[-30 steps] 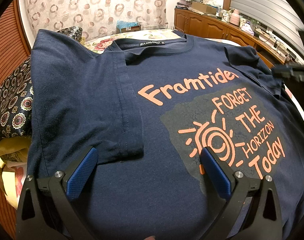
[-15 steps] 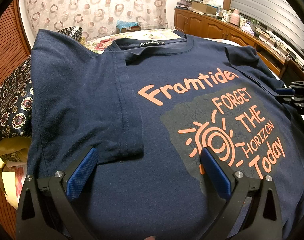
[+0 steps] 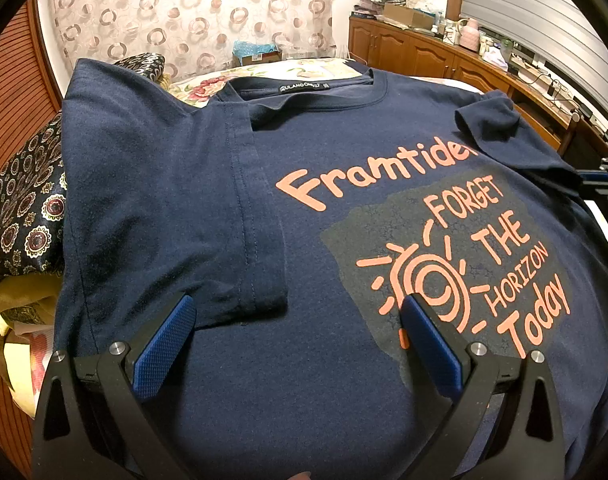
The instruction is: Fold small clothes
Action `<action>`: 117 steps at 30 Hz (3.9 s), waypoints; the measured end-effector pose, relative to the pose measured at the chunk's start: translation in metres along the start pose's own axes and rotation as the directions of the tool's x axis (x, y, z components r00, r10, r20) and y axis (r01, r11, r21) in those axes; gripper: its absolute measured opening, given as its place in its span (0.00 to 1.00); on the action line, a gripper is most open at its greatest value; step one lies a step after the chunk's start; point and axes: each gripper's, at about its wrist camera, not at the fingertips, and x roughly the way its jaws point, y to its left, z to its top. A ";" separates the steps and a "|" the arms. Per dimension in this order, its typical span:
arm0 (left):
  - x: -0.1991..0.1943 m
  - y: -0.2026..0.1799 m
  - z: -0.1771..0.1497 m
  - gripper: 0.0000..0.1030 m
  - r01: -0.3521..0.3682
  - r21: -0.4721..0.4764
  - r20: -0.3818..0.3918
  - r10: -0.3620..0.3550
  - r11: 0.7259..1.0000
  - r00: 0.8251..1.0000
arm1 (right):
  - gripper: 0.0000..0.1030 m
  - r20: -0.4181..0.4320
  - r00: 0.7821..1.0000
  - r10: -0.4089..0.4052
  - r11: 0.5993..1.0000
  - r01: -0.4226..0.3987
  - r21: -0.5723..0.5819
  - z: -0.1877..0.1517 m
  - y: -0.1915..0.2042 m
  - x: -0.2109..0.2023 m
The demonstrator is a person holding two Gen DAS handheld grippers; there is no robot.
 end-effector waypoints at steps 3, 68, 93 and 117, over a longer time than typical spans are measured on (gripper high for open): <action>0.000 0.000 0.000 1.00 -0.003 0.000 0.000 0.003 1.000 1.000 | 0.35 -0.004 1.000 -0.022 1.000 0.022 0.013 0.003 -0.009 0.005; 0.007 0.153 0.130 0.23 -0.061 -0.151 0.105 0.077 0.987 0.991 | 0.60 -0.013 0.996 -0.084 0.977 0.085 0.196 0.128 -0.154 0.087; -0.123 0.066 0.037 0.07 0.021 -0.046 0.342 -0.004 0.999 0.940 | 0.04 0.222 0.968 -0.121 0.991 0.104 0.084 0.088 -0.061 -0.014; -0.188 0.079 -0.130 0.21 0.013 -0.209 0.258 0.042 0.978 0.965 | 0.05 0.146 0.988 -0.051 0.988 0.028 0.153 -0.057 0.000 -0.120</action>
